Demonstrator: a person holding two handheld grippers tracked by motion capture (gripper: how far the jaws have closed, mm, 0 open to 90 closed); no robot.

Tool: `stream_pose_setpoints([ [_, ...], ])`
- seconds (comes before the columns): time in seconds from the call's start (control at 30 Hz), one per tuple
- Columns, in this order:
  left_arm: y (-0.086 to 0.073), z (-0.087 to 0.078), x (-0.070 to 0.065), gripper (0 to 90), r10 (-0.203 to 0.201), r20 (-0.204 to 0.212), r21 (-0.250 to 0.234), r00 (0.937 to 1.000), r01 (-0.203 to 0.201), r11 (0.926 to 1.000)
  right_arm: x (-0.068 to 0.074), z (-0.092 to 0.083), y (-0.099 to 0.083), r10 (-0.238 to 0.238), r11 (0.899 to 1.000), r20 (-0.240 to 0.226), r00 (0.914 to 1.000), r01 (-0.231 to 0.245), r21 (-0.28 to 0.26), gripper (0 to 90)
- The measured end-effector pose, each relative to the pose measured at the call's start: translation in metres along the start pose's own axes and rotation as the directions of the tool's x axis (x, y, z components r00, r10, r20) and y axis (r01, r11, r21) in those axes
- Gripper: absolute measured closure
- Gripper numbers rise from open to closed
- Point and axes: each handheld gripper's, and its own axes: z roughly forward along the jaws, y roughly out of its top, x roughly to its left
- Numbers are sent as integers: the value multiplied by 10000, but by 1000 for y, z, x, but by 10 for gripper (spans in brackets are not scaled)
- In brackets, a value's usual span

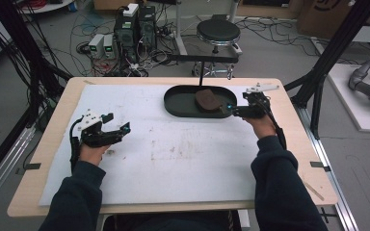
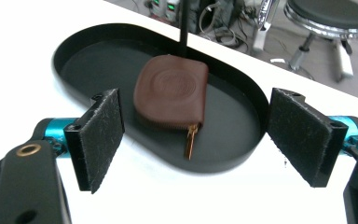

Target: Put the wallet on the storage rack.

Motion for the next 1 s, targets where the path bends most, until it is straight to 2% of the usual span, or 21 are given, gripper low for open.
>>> stream_pose_setpoints([
  [0.17, 1, -4, 3, 194, -47, -170, -32, 9998, 46, 10000, -1, -22, -26, -301, 9995, 42, 9995, 301, 38, 196],
  [0.37, 0, -8, 3, 194, 98, -164, 22, 9998, -98, 9999, 8, -34, -51, -507, 9982, 134, 9986, 503, 315, 196],
  [0.47, 0, -11, 1, 194, 159, -127, -2, 9998, -159, 9999, 13, -39, -62, -517, 9985, 44, 9987, 516, 189, 196],
  [0.5, 0, -12, 1, 194, 166, -114, -28, 9998, -166, 9999, 13, -41, -64, -544, 9984, 21, 9985, 544, 179, 196],
  [0.6, 1, -14, 0, 194, 128, -96, -162, 9999, -130, 9998, 15, -47, -69, -134, 9999, -88, 9999, 134, -12, 196],
  [0.77, 1, -14, -1, 194, 142, -59, -155, 9999, -143, 9998, 15, -53, -74, 58, 9997, 55, 10000, -57, -242, 196],
  [1.0, -1, -11, -5, 195, 243, 10, -4, 9997, -243, 9997, 15, -53, -75, 16, 9997, 74, 10000, -14, -232, 196],
])
